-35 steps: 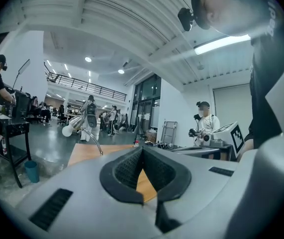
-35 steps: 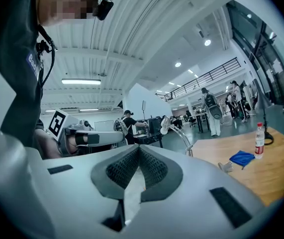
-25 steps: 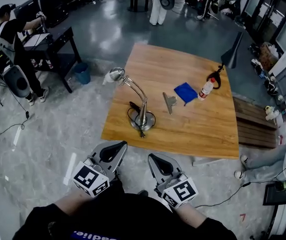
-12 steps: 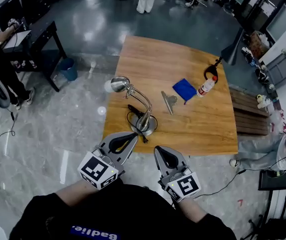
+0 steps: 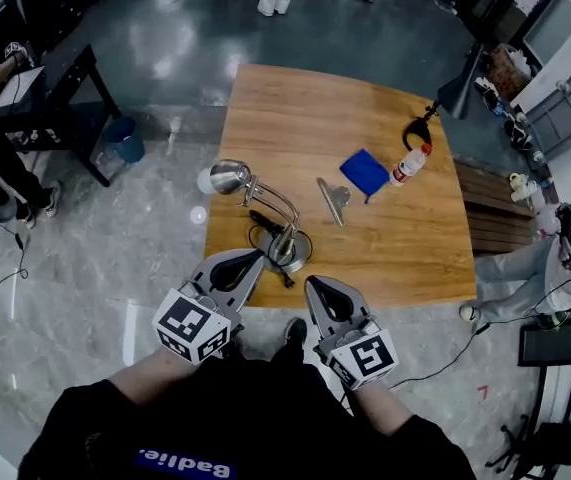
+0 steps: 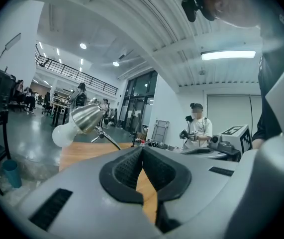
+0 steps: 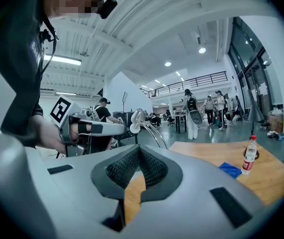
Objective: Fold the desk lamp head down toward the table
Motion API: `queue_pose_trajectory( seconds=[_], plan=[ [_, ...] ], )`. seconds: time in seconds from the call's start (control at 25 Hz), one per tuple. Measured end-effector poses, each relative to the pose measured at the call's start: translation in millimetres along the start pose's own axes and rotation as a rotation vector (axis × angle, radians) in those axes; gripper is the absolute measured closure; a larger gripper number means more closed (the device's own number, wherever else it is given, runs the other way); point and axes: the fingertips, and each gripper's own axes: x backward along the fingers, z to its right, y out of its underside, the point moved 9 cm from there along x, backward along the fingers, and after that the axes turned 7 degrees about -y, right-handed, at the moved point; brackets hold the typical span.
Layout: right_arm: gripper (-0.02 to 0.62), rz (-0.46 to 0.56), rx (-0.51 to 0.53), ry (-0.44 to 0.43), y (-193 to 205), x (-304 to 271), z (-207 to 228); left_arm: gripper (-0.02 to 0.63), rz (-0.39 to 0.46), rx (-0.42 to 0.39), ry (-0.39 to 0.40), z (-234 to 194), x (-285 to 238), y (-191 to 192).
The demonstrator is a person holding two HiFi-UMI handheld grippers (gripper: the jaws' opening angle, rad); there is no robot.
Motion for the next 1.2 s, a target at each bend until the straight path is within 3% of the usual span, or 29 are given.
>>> queue_pose_trajectory(
  seconds=[0.56, 0.92, 1.2],
  plan=[
    [0.589, -0.043, 0.008, -0.141, 11.1, -13.5, 62.3, 0.597, -0.049, 0.086, -0.173, -6.3, -41.1, 8.4],
    [0.584, -0.084, 0.008, -0.177, 24.9, -30.4, 85.5, 0.573, -0.080, 0.143, -0.245, -18.2, -58.6, 16.5],
    [0.540, -0.135, 0.016, -0.187, 40.2, -43.6, 101.4, 0.530, -0.079, 0.177, -0.271, -22.8, -65.8, 16.1]
  ],
)
